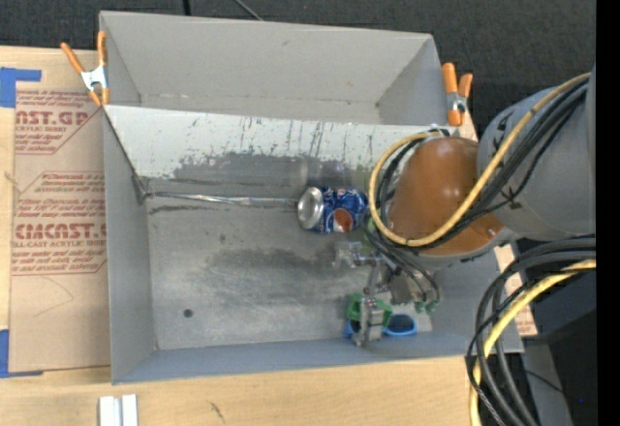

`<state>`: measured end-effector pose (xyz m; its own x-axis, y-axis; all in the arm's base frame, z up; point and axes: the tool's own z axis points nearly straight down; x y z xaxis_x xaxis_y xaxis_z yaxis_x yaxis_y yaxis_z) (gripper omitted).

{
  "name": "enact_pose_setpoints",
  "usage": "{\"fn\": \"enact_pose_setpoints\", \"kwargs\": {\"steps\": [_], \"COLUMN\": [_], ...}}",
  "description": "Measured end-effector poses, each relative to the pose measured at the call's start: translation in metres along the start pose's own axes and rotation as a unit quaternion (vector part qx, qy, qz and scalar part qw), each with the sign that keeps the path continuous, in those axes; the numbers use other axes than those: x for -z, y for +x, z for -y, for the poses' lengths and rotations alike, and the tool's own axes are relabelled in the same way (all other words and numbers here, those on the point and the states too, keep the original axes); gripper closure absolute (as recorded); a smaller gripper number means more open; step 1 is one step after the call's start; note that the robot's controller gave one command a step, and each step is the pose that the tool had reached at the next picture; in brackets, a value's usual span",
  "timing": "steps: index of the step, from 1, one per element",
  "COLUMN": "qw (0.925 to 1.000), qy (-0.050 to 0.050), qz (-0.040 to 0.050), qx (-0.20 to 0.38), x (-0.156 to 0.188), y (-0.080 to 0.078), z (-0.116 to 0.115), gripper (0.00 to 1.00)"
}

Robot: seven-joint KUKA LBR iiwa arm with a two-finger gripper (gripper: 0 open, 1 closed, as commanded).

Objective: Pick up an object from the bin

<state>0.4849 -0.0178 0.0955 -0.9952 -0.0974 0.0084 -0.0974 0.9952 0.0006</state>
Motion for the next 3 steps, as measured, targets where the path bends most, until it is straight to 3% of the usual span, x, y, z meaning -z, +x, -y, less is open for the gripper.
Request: {"fn": "enact_pose_setpoints", "kwargs": {"steps": [1, 2, 3], "qw": [0.9994, 0.9993, 0.9994], "qy": [0.001, 0.001, 0.000], "qz": [0.0074, 0.0082, 0.0077], "qx": [0.033, 0.035, 0.035], "x": [-0.0247, -0.0236, -0.0237], "y": [0.0035, 0.0027, 0.0030], "z": [0.0564, 0.0534, 0.0534], "gripper": [0.00, 1.00, 0.00]}}
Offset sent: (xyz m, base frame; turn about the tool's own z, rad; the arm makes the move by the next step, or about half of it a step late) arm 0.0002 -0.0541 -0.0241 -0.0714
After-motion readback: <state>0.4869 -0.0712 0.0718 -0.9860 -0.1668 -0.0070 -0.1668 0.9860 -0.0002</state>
